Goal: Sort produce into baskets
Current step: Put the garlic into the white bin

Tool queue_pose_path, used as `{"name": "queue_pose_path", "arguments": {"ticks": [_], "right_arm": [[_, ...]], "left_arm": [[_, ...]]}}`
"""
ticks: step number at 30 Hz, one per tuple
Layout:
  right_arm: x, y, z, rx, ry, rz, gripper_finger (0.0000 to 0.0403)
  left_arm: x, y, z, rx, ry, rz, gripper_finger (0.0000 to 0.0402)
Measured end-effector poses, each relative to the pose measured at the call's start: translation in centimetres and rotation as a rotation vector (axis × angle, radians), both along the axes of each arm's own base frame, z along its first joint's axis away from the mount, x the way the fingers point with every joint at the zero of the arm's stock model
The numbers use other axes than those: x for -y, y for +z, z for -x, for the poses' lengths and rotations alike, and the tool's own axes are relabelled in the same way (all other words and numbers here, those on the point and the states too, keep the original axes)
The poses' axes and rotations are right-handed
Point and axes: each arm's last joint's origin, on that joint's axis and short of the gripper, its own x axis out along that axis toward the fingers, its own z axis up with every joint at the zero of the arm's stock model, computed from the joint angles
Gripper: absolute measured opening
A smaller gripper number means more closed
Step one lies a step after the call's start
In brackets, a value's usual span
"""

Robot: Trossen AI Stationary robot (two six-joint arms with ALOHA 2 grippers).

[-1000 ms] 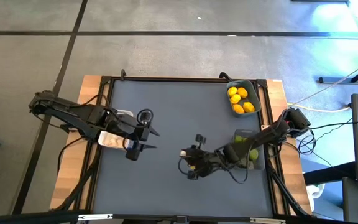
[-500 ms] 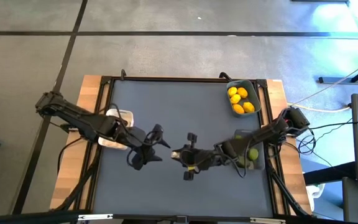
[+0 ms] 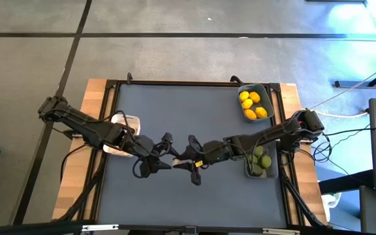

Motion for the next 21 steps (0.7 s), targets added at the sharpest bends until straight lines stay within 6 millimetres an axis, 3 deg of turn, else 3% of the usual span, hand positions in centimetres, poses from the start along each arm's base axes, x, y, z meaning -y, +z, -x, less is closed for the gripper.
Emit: {"name": "queue_pose_path", "arguments": {"ticks": [21], "right_arm": [[0.8,0.8,-0.5,0.062,-0.059,-0.130,0.0090]], "left_arm": [[1.0,0.6,0.0,0.088,0.035,-0.045,0.0286]]}}
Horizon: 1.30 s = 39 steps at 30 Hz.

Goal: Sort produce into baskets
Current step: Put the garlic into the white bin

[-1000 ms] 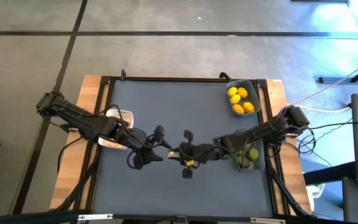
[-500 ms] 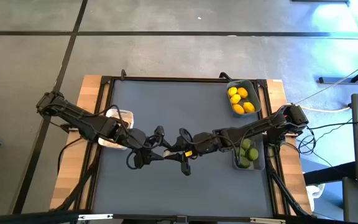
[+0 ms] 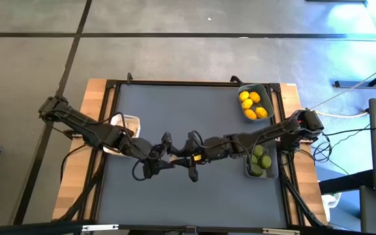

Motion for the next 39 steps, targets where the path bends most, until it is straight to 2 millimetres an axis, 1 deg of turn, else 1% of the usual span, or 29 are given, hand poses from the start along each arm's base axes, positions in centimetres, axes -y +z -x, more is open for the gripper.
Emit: {"name": "queue_pose_path", "arguments": {"ticks": [4,12,15,19,25,29,31,34,39], "right_arm": [[-0.1,0.3,-0.1,0.033,0.027,-0.014,0.0090],[-0.1,0.5,-0.1,0.045,0.040,-0.019,0.0090],[-0.1,0.5,-0.1,0.047,0.042,-0.014,0.0090],[-0.1,0.5,-0.1,0.057,0.044,-0.006,0.0105],[-0.1,0.4,0.0,0.023,0.050,0.007,0.0178],[0.0,1.0,1.2,-0.050,0.093,0.007,0.0215],[0.1,1.5,1.8,-0.079,0.108,-0.013,0.0225],[0.3,1.7,2.5,-0.134,0.121,-0.035,0.0232],[0.4,1.0,3.0,-0.226,0.104,-0.043,0.0234]], "left_arm": [[0.4,0.1,0.1,0.014,0.001,-0.009,0.0250],[0.5,0.1,0.2,0.017,0.007,-0.029,0.0142],[0.5,0.1,0.2,0.015,0.009,-0.031,0.0119],[0.5,0.1,0.2,0.016,0.014,-0.024,0.0117],[0.4,0.0,0.3,0.003,0.065,0.008,0.0123],[0.7,-0.1,0.6,-0.007,0.085,0.022,0.0116],[0.8,-0.1,0.8,-0.010,0.104,0.022,0.0116],[0.8,-0.1,1.3,-0.020,0.152,0.024,0.0119],[0.4,0.2,2.7,-0.065,0.229,0.063,0.0121]]}}
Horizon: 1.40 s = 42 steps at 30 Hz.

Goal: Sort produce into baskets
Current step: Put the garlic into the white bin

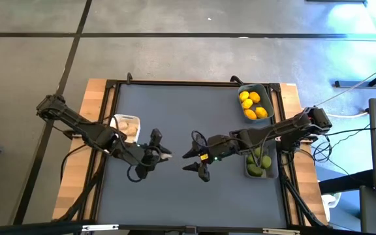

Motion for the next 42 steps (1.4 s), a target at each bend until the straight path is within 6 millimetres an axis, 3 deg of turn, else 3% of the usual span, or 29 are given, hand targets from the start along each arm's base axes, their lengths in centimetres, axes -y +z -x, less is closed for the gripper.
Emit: {"name": "queue_pose_path", "arguments": {"ticks": [10,17,25,42], "right_arm": [[0.8,-2.2,0.3,-0.153,-0.224,0.125,0.0234],[0.9,-3.2,0.1,-0.207,-0.261,0.157,0.0234],[1.0,-3.9,0.3,-0.221,-0.291,0.186,0.0234],[1.5,-7.4,1.4,-0.295,-0.367,0.184,0.0234]], "left_arm": [[-2.8,1.7,5.4,-0.087,0.239,0.216,0.0122],[-5.5,2.1,9.7,-0.165,0.477,0.351,0.0122],[-7.2,1.6,12.1,-0.223,0.735,0.429,0.0123],[-7.5,-7.1,12.3,-0.421,0.973,0.493,0.0123]]}}
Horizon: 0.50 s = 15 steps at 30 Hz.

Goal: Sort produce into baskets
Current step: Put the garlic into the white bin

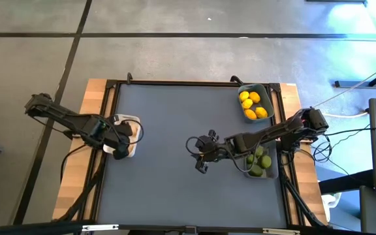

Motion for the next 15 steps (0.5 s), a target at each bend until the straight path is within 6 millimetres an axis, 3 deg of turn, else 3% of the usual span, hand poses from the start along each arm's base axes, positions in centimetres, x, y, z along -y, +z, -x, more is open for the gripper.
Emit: {"name": "queue_pose_path", "arguments": {"ticks": [9,15], "right_arm": [[0.1,-0.6,0.2,-0.005,-0.048,-0.019,0.0234],[0.1,-0.6,0.3,-0.007,-0.048,-0.019,0.0234]], "left_arm": [[-0.1,-2.2,-0.2,0.010,0.040,0.022,0.0125],[0.0,-2.4,-0.3,0.024,0.047,0.028,0.0180]]}}
